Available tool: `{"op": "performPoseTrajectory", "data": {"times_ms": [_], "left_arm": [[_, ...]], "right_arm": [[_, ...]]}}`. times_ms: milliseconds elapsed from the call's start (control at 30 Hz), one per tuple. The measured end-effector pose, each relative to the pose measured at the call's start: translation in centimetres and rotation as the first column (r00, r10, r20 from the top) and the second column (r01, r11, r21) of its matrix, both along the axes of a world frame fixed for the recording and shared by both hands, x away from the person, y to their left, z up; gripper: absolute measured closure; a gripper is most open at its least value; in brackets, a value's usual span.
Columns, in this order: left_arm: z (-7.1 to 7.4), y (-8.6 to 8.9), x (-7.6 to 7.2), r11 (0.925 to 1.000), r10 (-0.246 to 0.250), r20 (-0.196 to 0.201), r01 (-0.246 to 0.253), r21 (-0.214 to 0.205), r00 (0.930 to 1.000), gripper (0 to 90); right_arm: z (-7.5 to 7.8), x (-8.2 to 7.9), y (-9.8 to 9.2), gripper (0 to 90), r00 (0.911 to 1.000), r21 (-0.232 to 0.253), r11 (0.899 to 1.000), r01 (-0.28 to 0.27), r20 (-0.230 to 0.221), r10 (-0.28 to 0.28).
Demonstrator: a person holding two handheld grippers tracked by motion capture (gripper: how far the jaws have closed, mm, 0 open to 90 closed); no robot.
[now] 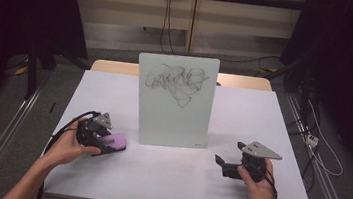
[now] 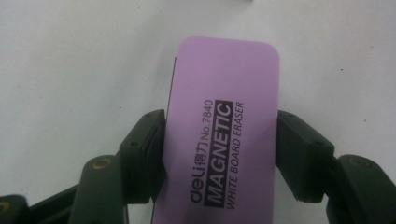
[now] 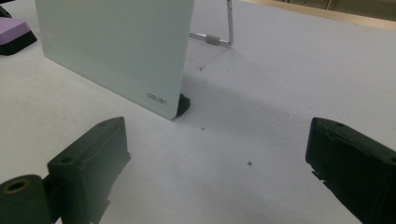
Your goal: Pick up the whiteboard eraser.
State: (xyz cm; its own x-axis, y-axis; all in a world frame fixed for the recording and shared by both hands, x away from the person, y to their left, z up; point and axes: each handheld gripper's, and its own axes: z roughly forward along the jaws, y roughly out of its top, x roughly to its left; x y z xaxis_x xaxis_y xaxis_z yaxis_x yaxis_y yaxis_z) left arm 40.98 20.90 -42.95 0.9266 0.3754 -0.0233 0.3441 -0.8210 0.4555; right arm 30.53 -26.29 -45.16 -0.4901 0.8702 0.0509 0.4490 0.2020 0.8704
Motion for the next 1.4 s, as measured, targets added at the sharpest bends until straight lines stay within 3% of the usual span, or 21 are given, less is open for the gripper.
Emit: {"op": "performPoseTrajectory", "data": {"times_ms": [300, 367, 500, 600, 667, 800, 1000, 1067, 1133, 1167, 1367, 1400], "left_arm": [[0.1, -0.2, -0.3, 0.9997, 0.019, 0.008, -0.019, 0.015, 0.9998, 39.3], [0.1, -0.2, -0.3, 0.9996, 0.028, 0.011, -0.028, 0.003, 0.9995, 39.7], [0.7, 0.4, -0.2, 0.9955, 0.072, 0.021, -0.071, -0.064, 0.9972, 40.1], [1.1, 0.8, -0.3, 0.9871, 0.12, 0.036, -0.115, -0.112, 0.9922, 40.2], [1.2, 1.1, -0.4, 0.9835, 0.126, 0.038, -0.119, -0.136, 0.9913, 40.3], [1.2, 1.5, -0.5, 0.9646, 0.171, 0.041, -0.158, -0.211, 0.9845, 40.4], [1.5, 1.8, -0.9, 0.9457, 0.192, 0.061, -0.168, -0.278, 0.9795, 40.4], [1.7, 1.7, -1.1, 0.9422, 0.195, 0.075, -0.166, -0.291, 0.9778, 40.4], [1.9, 1.7, -1.3, 0.9332, 0.207, 0.083, -0.171, -0.316, 0.9748, 40.5], [2.1, 1.7, -1.4, 0.9344, 0.205, 0.101, -0.164, -0.316, 0.9736, 40.5], [2.6, 2.0, -2.0, 0.9148, 0.237, 0.131, -0.175, -0.364, 0.9628, 40.5], [2.6, 2.1, -2.0, 0.9167, 0.23, 0.127, -0.171, -0.361, 0.965, 40.5]], "right_arm": [[0.0, 0.0, 0.1, 5.8, 1.0, -0.01, 1.0, -0.005, -0.001, 0.005], [0.0, 0.0, 0.1, 5.8, 1.0, -0.012, 1.0, -0.007, -0.001, 0.007], [0.0, 0.1, 0.1, 5.8, 1.0, -0.012, 1.0, -0.008, 0.0, 0.008], [0.0, 0.1, 0.1, 5.8, 1.0, -0.011, 1.0, -0.01, -0.001, 0.01], [0.0, 0.2, 0.1, 5.8, 1.0, -0.009, 1.0, -0.006, -0.004, 0.006], [0.0, 0.5, 0.2, 5.8, 1.0, -0.003, 1.0, -0.001, -0.003, 0.001], [-0.1, 0.7, 0.1, 5.8, 0.9999, -0.001, 1.0, 0.011, -0.006, -0.011], [-0.1, 0.6, 0.1, 5.8, 0.9999, -0.001, 1.0, 0.011, -0.008, -0.011], [-0.1, 0.5, 0.1, 5.8, 0.9999, 0.002, 1.0, 0.008, -0.007, -0.008], [-0.1, 0.5, 0.1, 5.8, 0.9999, 0.002, 1.0, 0.008, -0.007, -0.008], [-0.1, 0.4, 0.2, 5.8, 1.0, -0.007, 1.0, -0.005, -0.004, 0.005], [0.0, 0.3, 0.3, 5.8, 1.0, -0.008, 1.0, -0.007, -0.003, 0.007]]}}
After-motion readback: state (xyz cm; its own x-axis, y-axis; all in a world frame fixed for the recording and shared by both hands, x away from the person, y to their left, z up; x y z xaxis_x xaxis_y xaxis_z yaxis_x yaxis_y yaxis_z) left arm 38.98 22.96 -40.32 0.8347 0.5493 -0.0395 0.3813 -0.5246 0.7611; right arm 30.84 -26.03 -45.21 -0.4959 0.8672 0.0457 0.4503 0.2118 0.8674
